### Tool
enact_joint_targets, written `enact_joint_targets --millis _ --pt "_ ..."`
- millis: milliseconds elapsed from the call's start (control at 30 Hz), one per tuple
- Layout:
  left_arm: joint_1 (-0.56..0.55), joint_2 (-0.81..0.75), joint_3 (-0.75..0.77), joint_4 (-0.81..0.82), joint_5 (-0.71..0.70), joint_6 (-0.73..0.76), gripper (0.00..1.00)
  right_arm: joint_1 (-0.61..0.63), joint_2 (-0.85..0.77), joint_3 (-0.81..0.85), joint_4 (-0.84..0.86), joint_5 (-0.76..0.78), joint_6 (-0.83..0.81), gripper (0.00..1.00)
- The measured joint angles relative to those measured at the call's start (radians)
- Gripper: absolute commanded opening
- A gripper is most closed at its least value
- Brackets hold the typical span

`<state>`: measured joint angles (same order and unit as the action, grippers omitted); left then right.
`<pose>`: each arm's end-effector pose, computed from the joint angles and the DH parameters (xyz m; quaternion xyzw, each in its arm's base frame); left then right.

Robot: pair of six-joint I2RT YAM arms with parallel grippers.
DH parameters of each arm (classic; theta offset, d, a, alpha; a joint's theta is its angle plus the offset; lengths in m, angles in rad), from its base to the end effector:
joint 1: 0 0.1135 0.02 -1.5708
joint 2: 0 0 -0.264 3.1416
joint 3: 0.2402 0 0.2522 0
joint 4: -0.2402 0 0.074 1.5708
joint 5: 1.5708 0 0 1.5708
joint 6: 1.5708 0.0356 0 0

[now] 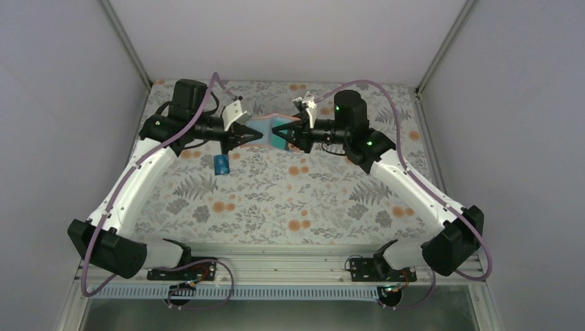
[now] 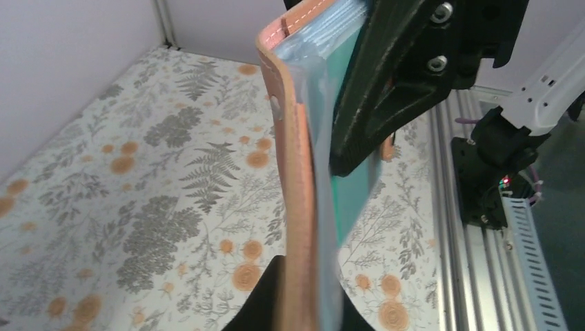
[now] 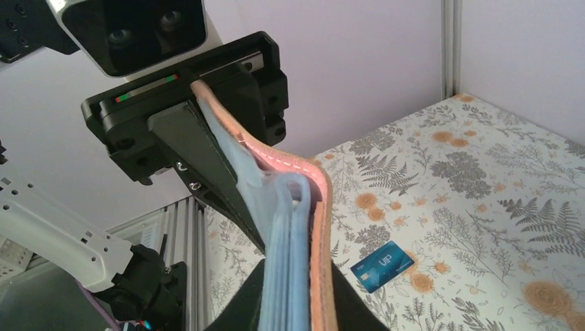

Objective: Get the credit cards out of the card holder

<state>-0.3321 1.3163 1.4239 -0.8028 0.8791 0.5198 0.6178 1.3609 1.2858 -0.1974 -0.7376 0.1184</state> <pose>0.2415 -0.1123 0.3930 0.5029 0.6718 -0.3478 0.4181 0.2392 0.1993 0.3861 -0.3948 0.6661 0.4708 0.4228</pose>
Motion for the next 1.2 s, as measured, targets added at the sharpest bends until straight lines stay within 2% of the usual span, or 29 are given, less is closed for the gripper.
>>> enact_joint_targets --millis 67,133,200,467,533,600,700,767,833,867,900,967,1067,1200 --pt "-0.002 0.0 0.001 -0.009 0.016 -0.01 0.02 -0.001 -0.004 -0.01 0.007 -0.001 -0.011 0.49" --pt "-0.002 0.0 0.006 -0.019 0.017 -0.02 0.02 -0.001 -0.023 -0.04 0.019 -0.008 -0.025 0.58" --pt "-0.001 0.0 0.016 -0.027 0.018 -0.031 0.02 -0.002 -0.053 -0.086 0.032 -0.013 -0.038 0.62" --pt "-0.001 -0.005 0.039 -0.053 0.034 -0.034 0.02 -0.024 -0.134 -0.191 0.051 -0.02 -0.053 0.62" --pt "-0.001 -0.006 0.039 -0.06 0.039 -0.031 0.02 -0.032 -0.146 -0.194 0.051 -0.022 -0.06 0.58" --pt "-0.001 -0.007 0.039 -0.07 0.04 -0.028 0.02 -0.039 -0.158 -0.194 0.053 -0.022 -0.064 0.48" --pt "-0.001 -0.01 0.039 -0.079 0.043 -0.023 0.02 -0.049 -0.167 -0.194 0.067 -0.023 -0.063 0.18" --pt "-0.001 -0.012 0.039 -0.084 0.046 -0.021 0.02 -0.055 -0.167 -0.194 0.083 -0.025 -0.056 0.05" --pt "-0.001 -0.013 0.039 -0.084 0.046 -0.018 0.03 -0.059 -0.167 -0.199 0.097 -0.032 -0.032 0.04" --pt "-0.001 -0.014 0.039 -0.084 0.046 -0.018 0.13 -0.059 -0.167 -0.201 0.103 -0.037 -0.026 0.04" --pt "-0.001 -0.014 0.039 -0.084 0.044 -0.018 0.27 -0.06 -0.167 -0.204 0.108 -0.04 -0.021 0.04" --pt "-0.001 -0.016 0.038 -0.074 0.017 -0.032 0.46 -0.06 -0.167 -0.207 0.112 -0.042 -0.01 0.04" --pt "0.014 -0.015 0.037 -0.045 -0.087 -0.069 0.56 -0.061 -0.156 -0.204 0.103 -0.006 0.038 0.04" --pt "0.092 0.01 0.021 0.001 -0.246 -0.107 0.65 -0.062 -0.1 -0.154 0.004 0.2 0.155 0.04"
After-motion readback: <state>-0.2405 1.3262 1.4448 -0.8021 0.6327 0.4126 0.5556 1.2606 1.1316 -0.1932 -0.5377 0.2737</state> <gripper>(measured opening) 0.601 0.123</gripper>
